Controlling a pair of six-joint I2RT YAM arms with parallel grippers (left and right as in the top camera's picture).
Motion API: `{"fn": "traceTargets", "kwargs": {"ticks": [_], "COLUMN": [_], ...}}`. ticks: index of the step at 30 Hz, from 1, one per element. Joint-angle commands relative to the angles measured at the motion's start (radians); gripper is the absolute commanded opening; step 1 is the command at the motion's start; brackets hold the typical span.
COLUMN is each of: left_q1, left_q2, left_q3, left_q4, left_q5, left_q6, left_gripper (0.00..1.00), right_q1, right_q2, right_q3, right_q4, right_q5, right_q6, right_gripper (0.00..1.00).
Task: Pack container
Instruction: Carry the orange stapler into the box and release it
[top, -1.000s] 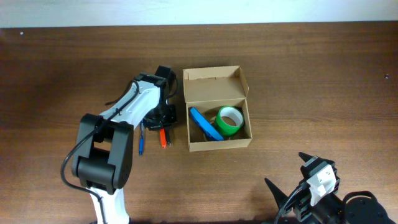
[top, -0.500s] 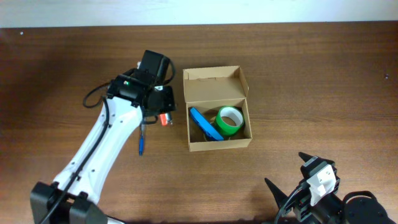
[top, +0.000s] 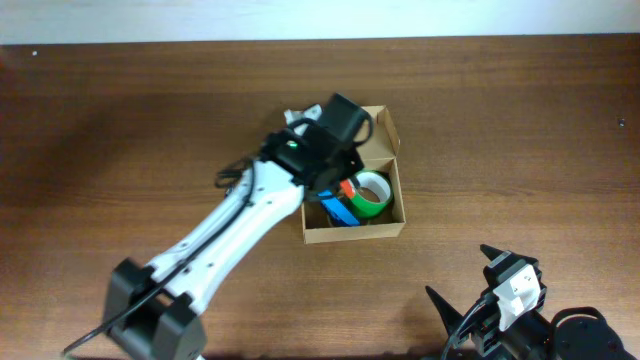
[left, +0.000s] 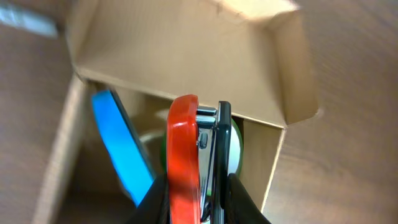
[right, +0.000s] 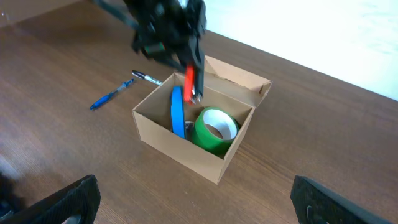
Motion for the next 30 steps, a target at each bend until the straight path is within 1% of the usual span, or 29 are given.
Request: {"fn": "traceTargets", "kwargs": {"ticks": [1, 5, 8, 12, 16, 20, 24, 27, 28, 30], "left_q1": [-0.034, -0.071, -0.084, -0.09, -0.092, -0.092, -0.092, -0.092, -0.092, -0.09], "left_q2": [0.049, 0.085, 0.108, 0.128, 0.143, 0.159, 0.184, 0.199, 0.2, 0.2], "left_q3": [0.018, 0.018, 0.018, 0.018, 0.018, 0.017, 0.017, 0.017, 0.017, 0.017], "left_q4": [0.004, 0.003, 0.003, 0.003, -0.007, -0.062, -0.062, -0.062, -0.062, -0.062], "left_q5": [-0.057, -0.083, -0.086, -0.08, -0.082, -0.09, -0.089, -0.089, -0.089, -0.092], "left_q6": [-0.293, -0.445, -0.503, -0.543, -0.544, -0.591, -0.591, -0.591, -0.591, -0.591], "left_gripper": [0.05, 0.05, 0.05, 0.05, 0.05, 0.05, 0.06, 0.15, 0.2, 0.23], "right_q1": [-0.004, -0.004, -0.004, -0.004, -0.004, -0.004, -0.004, -0.004, -0.004, -0.004], "right_q2": [-0.004, -0.004, -0.004, -0.004, -0.004, -0.004, -0.004, -0.004, -0.004, -0.004], "right_q3": [-0.002, -0.002, -0.002, -0.002, -0.002, -0.002, -0.002, -0.002, -0.002, -0.002], "right_q4": [0.003, 0.003, 0.003, 0.003, 0.003, 0.003, 0.003, 0.003, 0.003, 0.003], "right_q5": [0.013, 0.013, 0.013, 0.013, 0.013, 0.013, 0.013, 0.013, 0.013, 0.013], "right_q6": [0.005, 0.005, 0.005, 0.005, 0.005, 0.005, 0.005, 0.005, 0.005, 0.005], "right_gripper": [0.99, 0.99, 0.99, 0.99, 0.99, 0.99, 0.99, 0.99, 0.99, 0.99]}}
